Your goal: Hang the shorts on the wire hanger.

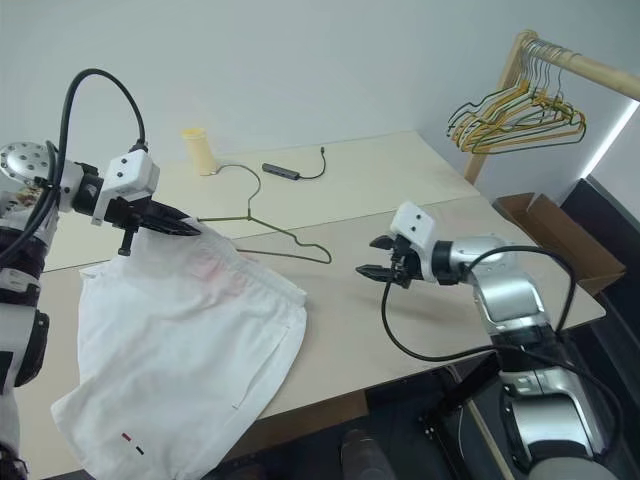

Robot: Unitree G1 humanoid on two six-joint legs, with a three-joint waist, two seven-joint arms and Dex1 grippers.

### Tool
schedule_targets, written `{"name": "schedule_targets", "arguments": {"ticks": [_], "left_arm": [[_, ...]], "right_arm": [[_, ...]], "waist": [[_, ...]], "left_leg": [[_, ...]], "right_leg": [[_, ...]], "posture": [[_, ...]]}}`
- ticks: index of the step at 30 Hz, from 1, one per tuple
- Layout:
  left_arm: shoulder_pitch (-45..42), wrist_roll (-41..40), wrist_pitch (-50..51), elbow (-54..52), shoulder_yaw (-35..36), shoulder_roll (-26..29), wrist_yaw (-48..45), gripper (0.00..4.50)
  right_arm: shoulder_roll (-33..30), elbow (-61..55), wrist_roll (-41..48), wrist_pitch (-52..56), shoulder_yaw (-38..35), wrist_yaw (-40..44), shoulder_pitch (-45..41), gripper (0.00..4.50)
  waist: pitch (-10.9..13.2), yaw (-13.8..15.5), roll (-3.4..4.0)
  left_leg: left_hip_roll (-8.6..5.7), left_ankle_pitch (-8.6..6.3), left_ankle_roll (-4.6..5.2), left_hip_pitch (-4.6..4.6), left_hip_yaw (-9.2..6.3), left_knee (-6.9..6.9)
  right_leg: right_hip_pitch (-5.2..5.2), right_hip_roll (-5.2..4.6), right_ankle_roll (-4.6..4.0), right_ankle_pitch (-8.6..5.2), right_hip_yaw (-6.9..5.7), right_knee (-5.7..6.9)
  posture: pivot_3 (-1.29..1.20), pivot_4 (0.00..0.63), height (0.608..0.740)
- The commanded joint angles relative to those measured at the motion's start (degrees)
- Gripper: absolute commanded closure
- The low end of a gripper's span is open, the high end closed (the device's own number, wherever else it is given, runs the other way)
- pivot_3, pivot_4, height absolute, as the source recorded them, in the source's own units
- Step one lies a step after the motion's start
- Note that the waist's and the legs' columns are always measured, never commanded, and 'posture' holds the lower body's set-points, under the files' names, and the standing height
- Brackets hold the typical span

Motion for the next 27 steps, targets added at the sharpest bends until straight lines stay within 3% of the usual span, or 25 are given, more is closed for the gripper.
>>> {"name": "schedule_targets", "arguments": {"ticks": [1, 5, 11, 19, 22, 27], "left_arm": [[-1.72, 0.75, -1.03, 0.30, 2.79, 0.60, -0.17, 4.50], [-1.16, 0.80, -1.21, 0.12, 3.40, 0.83, -0.17, 4.50], [-0.79, 0.85, -1.04, -0.40, 3.84, 1.07, -0.17, 4.50], [-0.22, 0.97, -0.65, -1.11, 4.59, 1.17, -0.17, 4.50], [0.14, 0.80, -0.46, -1.63, 4.71, 1.49, -0.17, 4.50], [0.85, 0.43, 0.00, -2.63, 5.00, 2.04, -0.17, 4.50]], "right_arm": [[2.36, -6.27, 4.49, 9.30, -0.08, -2.93, 2.90, 1.05], [11.18, -4.44, 1.98, 16.95, 5.67, -12.29, 4.36, 1.05], [20.48, -4.77, 8.07, 23.67, 3.68, -16.81, 3.39, 1.05], [24.95, 0.08, 7.18, 21.43, 7.32, -19.48, 1.75, 1.05], [26.06, 1.37, 7.41, 21.30, 7.42, -19.90, 1.38, 1.66], [27.20, 3.17, 7.63, 21.83, 6.66, -21.17, 0.97, 3.46]], "waist": [[0.00, -0.16, 0.00], [-0.03, -1.27, -0.05], [-0.03, -1.36, -0.06], [-0.05, -1.29, -0.09], [-0.05, -1.31, -0.09], [-0.05, -1.29, -0.09]], "left_leg": [[0.01, 0.00, 0.00, 0.00, 0.00, 0.01], [0.06, 0.00, 0.00, 0.09, 0.08, 0.03], [-0.02, 0.00, 0.00, 0.04, 0.05, 0.09], [-0.02, 0.00, 0.00, 0.04, 0.03, 0.10], [-0.01, 0.00, 0.00, 0.05, 0.02, 0.09], [-0.01, 0.00, 0.00, 0.04, 0.02, 0.09]], "right_leg": [[0.00, 0.01, 0.00, 0.00, 0.00, 0.01], [0.03, 0.06, -0.01, 0.02, 0.11, 0.12], [-0.04, -0.01, 0.05, -0.02, 0.13, 0.37], [-0.04, -0.02, 0.05, -0.02, 0.10, 0.40], [-0.07, 0.00, 0.05, -0.02, 0.10, 0.41], [-0.06, -0.01, 0.05, -0.02, 0.10, 0.47]], "posture": [[-0.21, 0.000, 0.740], [-0.20, 0.000, 0.740], [-0.19, 0.000, 0.740], [-0.18, 0.000, 0.740], [-0.18, 0.000, 0.740], [-0.17, 0.000, 0.740]]}}
